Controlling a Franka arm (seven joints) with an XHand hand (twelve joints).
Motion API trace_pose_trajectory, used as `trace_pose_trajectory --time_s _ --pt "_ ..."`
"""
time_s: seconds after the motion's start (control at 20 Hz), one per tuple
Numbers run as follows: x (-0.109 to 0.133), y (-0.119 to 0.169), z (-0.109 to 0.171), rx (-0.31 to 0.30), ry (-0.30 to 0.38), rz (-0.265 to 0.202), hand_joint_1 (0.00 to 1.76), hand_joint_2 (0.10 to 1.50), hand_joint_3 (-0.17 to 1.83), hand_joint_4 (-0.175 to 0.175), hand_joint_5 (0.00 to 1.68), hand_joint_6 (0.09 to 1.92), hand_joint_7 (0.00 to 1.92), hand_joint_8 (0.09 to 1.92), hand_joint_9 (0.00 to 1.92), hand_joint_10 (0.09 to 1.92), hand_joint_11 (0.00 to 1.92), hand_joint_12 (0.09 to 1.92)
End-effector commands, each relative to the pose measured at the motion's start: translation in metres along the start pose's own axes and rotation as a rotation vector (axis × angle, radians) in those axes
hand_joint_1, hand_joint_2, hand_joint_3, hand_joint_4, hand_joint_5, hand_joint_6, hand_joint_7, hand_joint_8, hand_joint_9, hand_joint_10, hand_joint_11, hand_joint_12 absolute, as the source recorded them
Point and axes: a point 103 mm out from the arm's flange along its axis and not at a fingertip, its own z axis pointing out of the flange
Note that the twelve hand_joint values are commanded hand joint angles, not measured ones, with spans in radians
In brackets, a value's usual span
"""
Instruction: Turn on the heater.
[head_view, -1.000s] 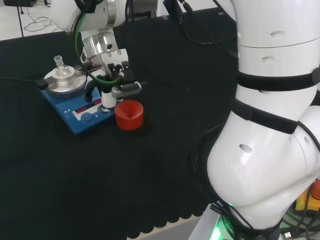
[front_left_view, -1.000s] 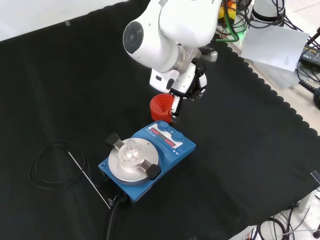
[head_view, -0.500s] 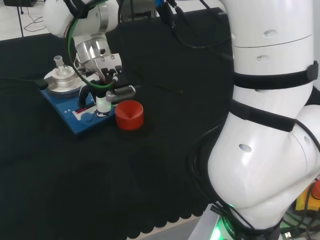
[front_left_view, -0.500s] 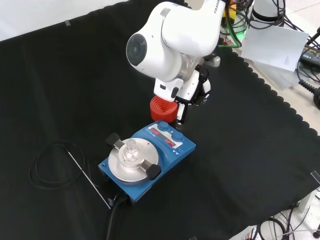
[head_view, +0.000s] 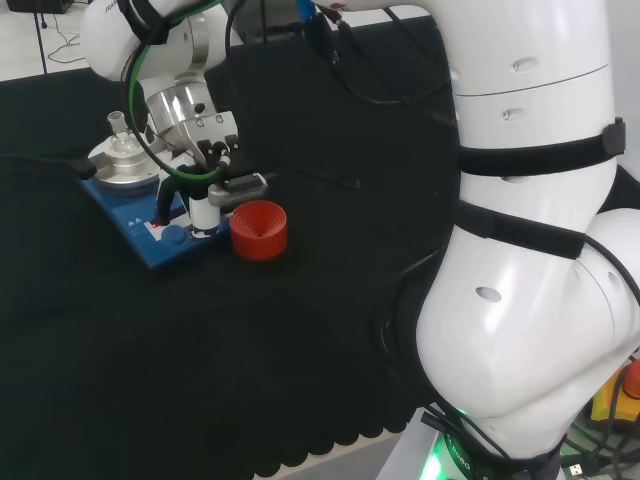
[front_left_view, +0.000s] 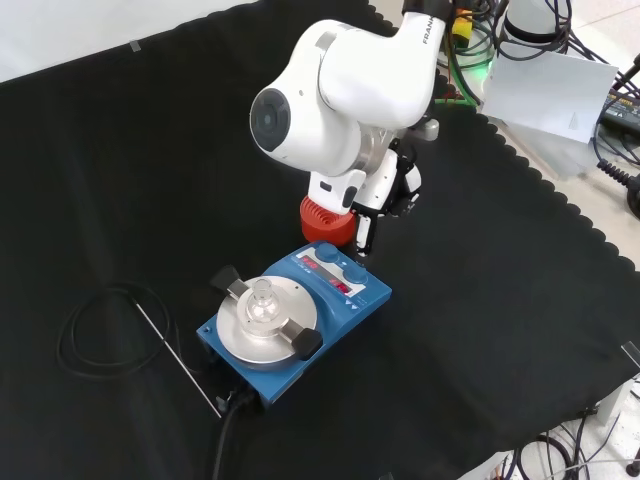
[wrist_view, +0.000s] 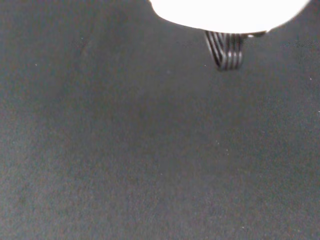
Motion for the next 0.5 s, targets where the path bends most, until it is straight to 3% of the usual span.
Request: trace_pose_trajectory --time_s 0.05,0.5 --pt "-0.0037 -0.0001 0.0017 0.007 0.001 0.006 1.54 0.56 1.27 -0.046 0.41 0.21 1.73 1.76 1.77 1.75 1.39 1.48" --pt "-0.0045 0.0018 0.0024 0.007 -0.001 0.010 1.54 0.55 1.29 -0.046 0.42 0.21 1.73 1.76 1.78 1.75 1.40 1.49"
